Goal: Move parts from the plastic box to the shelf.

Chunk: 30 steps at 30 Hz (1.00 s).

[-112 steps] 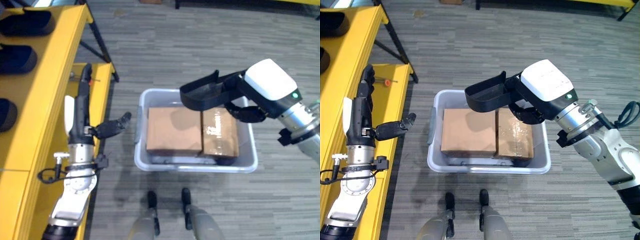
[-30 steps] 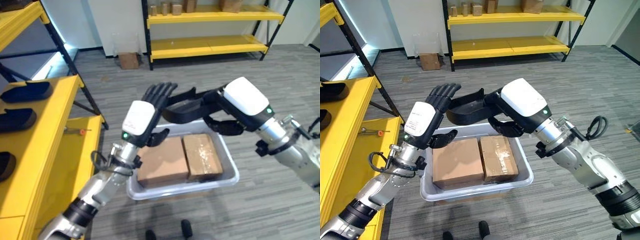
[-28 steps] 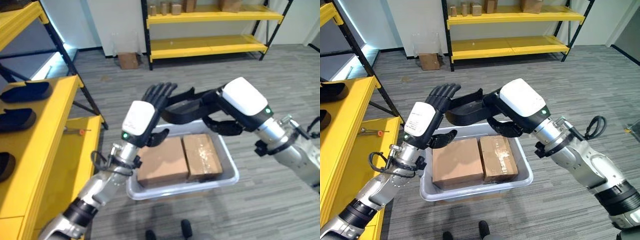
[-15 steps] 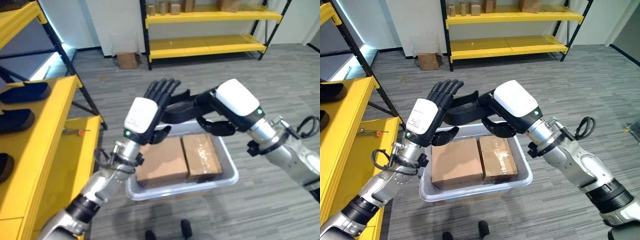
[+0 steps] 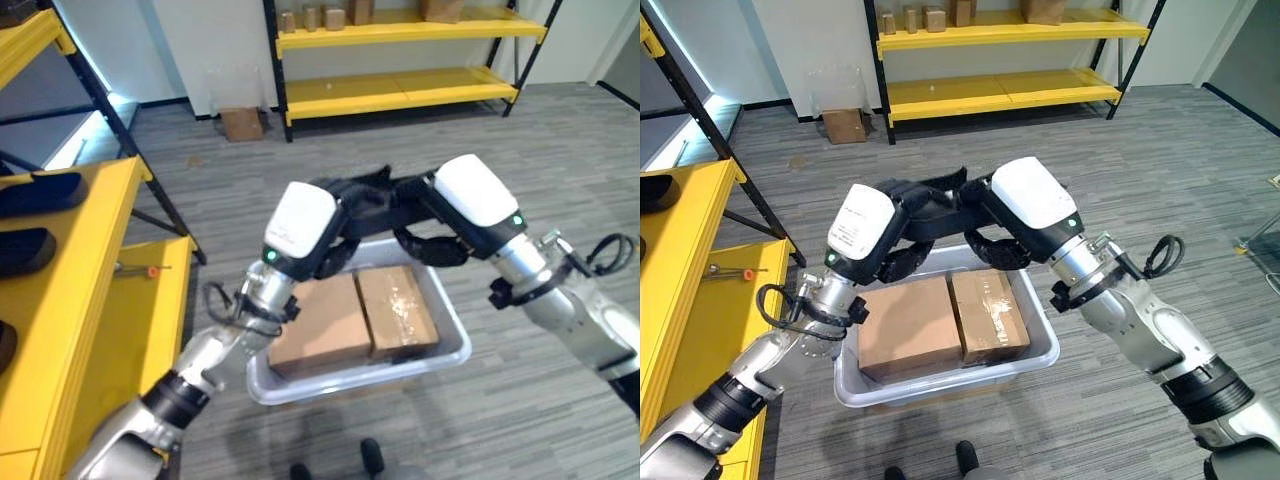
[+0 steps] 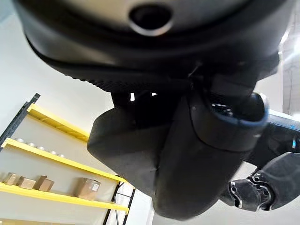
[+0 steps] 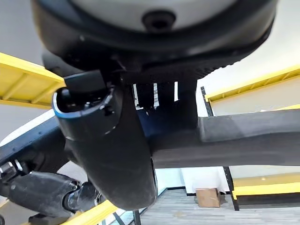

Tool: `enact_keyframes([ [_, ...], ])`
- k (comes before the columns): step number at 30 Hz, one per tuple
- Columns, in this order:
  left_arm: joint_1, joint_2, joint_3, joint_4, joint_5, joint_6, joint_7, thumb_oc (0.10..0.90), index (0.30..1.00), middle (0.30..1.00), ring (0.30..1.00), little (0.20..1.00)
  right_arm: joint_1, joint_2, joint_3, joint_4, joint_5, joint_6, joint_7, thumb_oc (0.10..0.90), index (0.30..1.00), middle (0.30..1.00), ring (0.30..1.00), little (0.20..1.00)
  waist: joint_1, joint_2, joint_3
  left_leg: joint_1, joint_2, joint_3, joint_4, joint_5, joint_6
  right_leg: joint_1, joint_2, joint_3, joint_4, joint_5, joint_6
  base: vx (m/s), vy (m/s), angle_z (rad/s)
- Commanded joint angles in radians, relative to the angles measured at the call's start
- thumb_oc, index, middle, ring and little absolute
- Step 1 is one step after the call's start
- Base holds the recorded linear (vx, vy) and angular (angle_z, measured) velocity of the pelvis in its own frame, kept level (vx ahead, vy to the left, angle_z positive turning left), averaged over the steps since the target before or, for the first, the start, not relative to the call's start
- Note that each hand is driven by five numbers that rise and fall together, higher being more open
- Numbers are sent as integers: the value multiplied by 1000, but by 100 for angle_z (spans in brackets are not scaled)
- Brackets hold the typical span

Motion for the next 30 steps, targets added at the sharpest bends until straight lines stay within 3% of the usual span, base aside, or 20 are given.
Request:
enact_keyframes([
  [1,-122,-46,-63,62,24,-27,27,400,300,300,300,300,-198,81,-12,-71,52,-84,-141,400,300,300,300,300,9,-24,-152,23,59,-18,-3,-50,-45,-29,-78,-7,61,-60,103,0,0,0],
  [16,-96,-60,-36,10,-8,-39,-2,400,300,300,300,300,-160,102,-47,-83,59,-71,-131,400,300,300,300,300,8,-23,-153,36,55,-13,0,-61,-40,-22,-79,3,63,-63,103,0,0,0],
  [17,-96,-58,-37,7,-10,-41,-7,400,300,300,300,300,-156,103,-48,-83,73,-71,-121,529,481,481,481,481,7,-22,-154,36,55,-12,0,-62,-40,-22,-79,4,64,-63,103,4,1,-4],
  [18,-97,-57,-36,2,-12,-42,-11,400,300,300,300,300,-150,104,-50,-87,92,-70,-108,796,855,855,855,855,6,-21,-154,37,55,-11,0,-62,-40,-22,-79,5,63,-64,103,2,-1,-5],
  [19,-95,-52,-33,-7,-13,-45,-20,400,300,300,300,300,-139,106,-57,-96,123,-69,-87,900,1000,1000,1000,1000,4,-20,-156,38,55,-10,-1,-63,-40,-22,-79,6,63,-64,103,1,-1,-5],
  [29,-20,-29,59,-1,-34,-27,-34,400,300,300,300,300,108,174,-242,-207,235,-75,-46,900,1000,1000,1000,1000,-30,6,-158,48,59,10,-1,-72,-43,-30,-72,27,68,-72,103,-3,-18,-6],
  [30,27,-8,116,-23,-38,-27,-36,400,300,300,300,300,186,191,-290,-235,253,-80,-33,900,1000,1000,1000,1000,-40,13,-154,46,63,19,4,-64,-45,-41,-65,39,73,-65,99,23,-24,-18],
])
